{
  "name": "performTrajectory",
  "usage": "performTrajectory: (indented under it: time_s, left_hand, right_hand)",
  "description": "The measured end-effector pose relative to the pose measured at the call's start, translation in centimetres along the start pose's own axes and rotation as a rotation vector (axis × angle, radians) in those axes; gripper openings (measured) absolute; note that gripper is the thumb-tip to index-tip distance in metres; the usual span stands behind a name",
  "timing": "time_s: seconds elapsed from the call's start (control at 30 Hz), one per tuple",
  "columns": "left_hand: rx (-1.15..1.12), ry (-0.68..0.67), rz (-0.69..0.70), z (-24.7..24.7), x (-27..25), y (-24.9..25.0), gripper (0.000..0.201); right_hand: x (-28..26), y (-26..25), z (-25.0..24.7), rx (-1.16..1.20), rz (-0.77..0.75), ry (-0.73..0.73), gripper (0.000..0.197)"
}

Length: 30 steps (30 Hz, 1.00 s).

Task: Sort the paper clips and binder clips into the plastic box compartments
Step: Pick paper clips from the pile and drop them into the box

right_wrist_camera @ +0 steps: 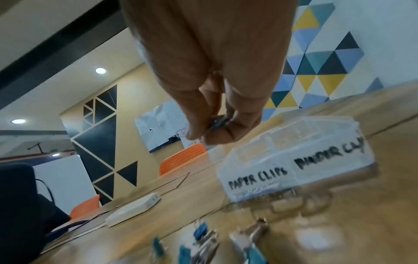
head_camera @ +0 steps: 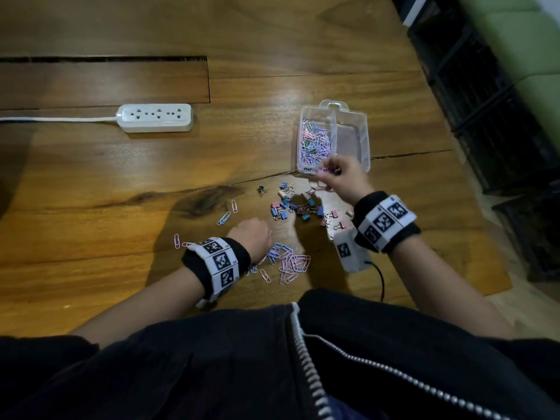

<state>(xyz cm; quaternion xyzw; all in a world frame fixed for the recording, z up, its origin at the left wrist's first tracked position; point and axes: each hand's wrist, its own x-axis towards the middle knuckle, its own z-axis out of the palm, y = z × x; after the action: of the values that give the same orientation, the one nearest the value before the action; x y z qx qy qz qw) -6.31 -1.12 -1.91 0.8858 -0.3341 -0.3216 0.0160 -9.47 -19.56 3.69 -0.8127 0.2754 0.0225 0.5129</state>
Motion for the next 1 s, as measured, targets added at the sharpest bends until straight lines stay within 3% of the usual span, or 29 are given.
performTrajectory:
  time_s: [0.1, 0.17, 0.33, 0.57, 0.77, 0.87, 1.0]
  left_hand:
    - [-0.031, -0.022, 0.013, -0.6, 0.0, -0.4, 0.028]
    - [-0.08, -0.041, 0.014, -1.7, 0.1, -0.5, 0.027]
    - [-0.284, -0.006, 0.055, -6.3, 2.0, 0.5, 0.034]
    - [-0.43, 0.126, 0.095, -12.1, 7.6, 5.6, 0.036]
    - [-0.543, 0.05, 0.104, -13.9, 11.4, 8.3, 0.021]
    - [-0.511, -0.009, 0.109, -13.8, 11.7, 8.6, 0.024]
    - [-0.493, -0.027, 0.172, -13.7, 10.5, 8.0, 0.027]
  right_hand:
    - [3.0, -0.9, -0.2, -0.03, 0.001, 0.132, 0.006]
    - [4.7, -1.1, -0.1, -0.066, -0.003, 0.193, 0.009]
    - [7.0, 0.0, 0.2, -0.145, 0.033, 0.148, 0.022]
    - [3.4, 1.3, -0.5, 0.051, 0.003, 0.239, 0.022]
    - [-2.1, 4.4, 0.1, 0.012, -0.008, 0.067, 0.018]
    - [-4.1, 5.8, 0.5, -0.01, -0.019, -0.02, 0.027]
    - [-5.6, 6.4, 1.0, -0.046, -0.001, -0.059, 0.024]
